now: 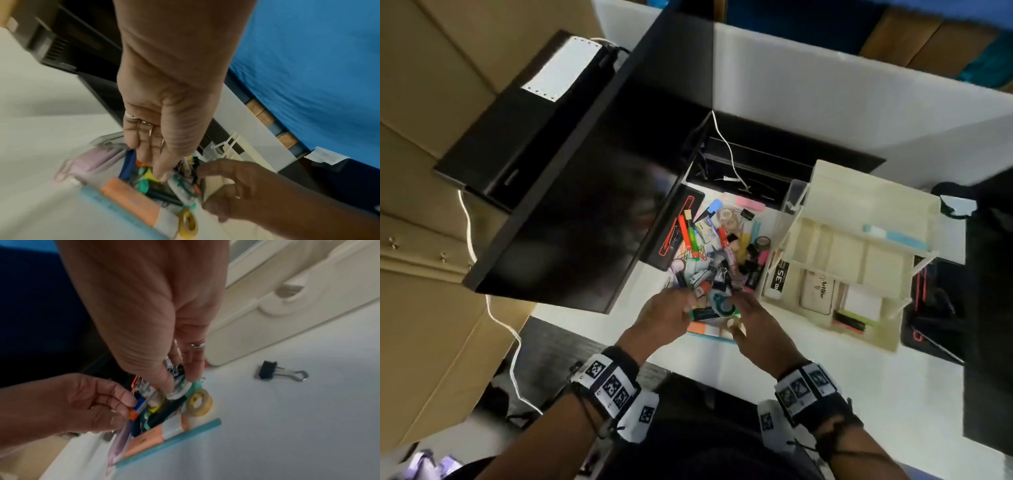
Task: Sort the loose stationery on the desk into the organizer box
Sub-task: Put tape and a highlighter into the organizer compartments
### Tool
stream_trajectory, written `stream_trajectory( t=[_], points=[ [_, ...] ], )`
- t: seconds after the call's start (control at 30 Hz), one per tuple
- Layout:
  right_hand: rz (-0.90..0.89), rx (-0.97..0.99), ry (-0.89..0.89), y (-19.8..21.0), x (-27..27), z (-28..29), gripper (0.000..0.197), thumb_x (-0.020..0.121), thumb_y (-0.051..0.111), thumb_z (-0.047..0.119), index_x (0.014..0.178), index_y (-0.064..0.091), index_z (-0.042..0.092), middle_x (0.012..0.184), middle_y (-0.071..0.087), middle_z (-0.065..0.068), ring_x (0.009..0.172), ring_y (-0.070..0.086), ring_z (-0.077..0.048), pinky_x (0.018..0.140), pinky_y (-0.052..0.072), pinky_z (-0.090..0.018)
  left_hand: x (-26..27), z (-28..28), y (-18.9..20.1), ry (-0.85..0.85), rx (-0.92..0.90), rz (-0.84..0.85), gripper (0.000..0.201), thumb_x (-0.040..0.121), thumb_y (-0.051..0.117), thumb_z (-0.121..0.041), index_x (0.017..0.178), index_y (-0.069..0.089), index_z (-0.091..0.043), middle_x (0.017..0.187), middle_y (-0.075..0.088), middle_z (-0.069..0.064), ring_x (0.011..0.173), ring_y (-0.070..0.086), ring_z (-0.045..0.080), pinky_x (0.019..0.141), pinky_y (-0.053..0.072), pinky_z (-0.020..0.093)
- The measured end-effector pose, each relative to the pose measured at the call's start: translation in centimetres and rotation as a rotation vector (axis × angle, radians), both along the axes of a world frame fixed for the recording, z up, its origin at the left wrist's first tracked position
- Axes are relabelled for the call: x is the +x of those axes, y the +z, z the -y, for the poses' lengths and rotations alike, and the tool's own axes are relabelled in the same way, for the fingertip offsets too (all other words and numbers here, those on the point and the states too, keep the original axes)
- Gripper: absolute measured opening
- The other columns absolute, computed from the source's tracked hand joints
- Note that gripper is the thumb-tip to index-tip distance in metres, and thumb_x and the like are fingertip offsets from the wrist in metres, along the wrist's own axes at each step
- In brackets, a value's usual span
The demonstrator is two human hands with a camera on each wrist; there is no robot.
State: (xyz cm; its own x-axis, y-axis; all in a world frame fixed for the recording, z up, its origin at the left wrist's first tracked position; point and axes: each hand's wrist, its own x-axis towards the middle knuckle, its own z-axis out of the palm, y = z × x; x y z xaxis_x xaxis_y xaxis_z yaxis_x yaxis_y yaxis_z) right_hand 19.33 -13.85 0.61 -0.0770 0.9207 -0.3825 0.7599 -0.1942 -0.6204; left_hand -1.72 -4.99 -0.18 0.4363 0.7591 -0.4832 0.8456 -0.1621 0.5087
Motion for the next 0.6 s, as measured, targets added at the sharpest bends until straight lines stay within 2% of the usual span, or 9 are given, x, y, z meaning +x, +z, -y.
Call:
stream_trajectory(
  t=[0.03,0.1,0.23,0.33,0.47,0.6],
  points=[
    [0.031,-0.013,0.001,-0.3,-0.8,-0.6,0.056,0.091,0.067,0.004,0.143,0.049,0.016,0.153,0.041,0.0,0.117,0.064,-0.027,0.1,0.053,-0.038,-0.5,0.5,-0.5,-0.029,0.008,-0.018,0.021,0.089,0.067,-0.018,0.11,0.069,-0.023,0.105,0.072,-0.001,0.099,0.068,0.023,0.084,0.057,0.036],
    [0.097,-0.025,-0.016,-1.2,-1.9,-1.5,0.066,0.087,0.067,0.001,0.148,0.045,0.016,0.157,0.037,-0.001,0.118,0.064,-0.031,0.098,0.055,-0.041,-1.1,1.4,-1.4,-0.108,0.026,-0.064,0.024,0.09,0.069,-0.024,0.114,0.066,-0.022,0.112,0.069,0.002,0.103,0.067,0.026,0.085,0.056,0.036],
    [0.217,-0.013,-0.014,-3.1,-2.5,-2.1,0.069,0.083,0.071,0.005,0.145,0.047,0.022,0.15,0.046,-0.001,0.107,0.069,-0.032,0.084,0.06,-0.044,-1.5,1.3,-2.1,-0.141,0.067,-0.099,0.028,0.09,0.069,-0.022,0.118,0.064,-0.021,0.119,0.068,0.006,0.106,0.068,0.033,0.085,0.056,0.038],
    [0.27,0.007,-0.008,-3.2,-2.4,-2.3,0.066,0.081,0.075,0.013,0.141,0.05,0.025,0.145,0.052,0.001,0.105,0.069,-0.032,0.08,0.06,-0.044,-1.2,0.7,-2.3,-0.137,0.07,-0.096,0.031,0.089,0.068,-0.021,0.119,0.063,-0.021,0.125,0.068,0.009,0.108,0.068,0.036,0.085,0.056,0.037],
    [0.233,0.05,-0.03,-2.8,-1.8,-2.3,0.061,0.081,0.081,0.028,0.135,0.055,0.026,0.139,0.057,0.003,0.107,0.069,-0.027,0.08,0.061,-0.042,-0.7,0.8,-2.4,-0.167,0.064,-0.107,0.031,0.09,0.068,-0.023,0.121,0.064,-0.021,0.121,0.069,0.009,0.107,0.068,0.035,0.085,0.055,0.036],
    [0.125,0.111,-0.116,-2.4,-1.3,-0.9,0.048,0.082,0.08,0.022,0.127,0.063,0.019,0.125,0.062,0.0,0.098,0.069,-0.026,0.079,0.06,-0.041,-0.8,0.5,-2.2,-0.101,0.106,-0.062,0.024,0.092,0.063,-0.021,0.115,0.067,-0.024,0.112,0.071,0.006,0.103,0.068,0.03,0.082,0.052,0.033]
  ],
)
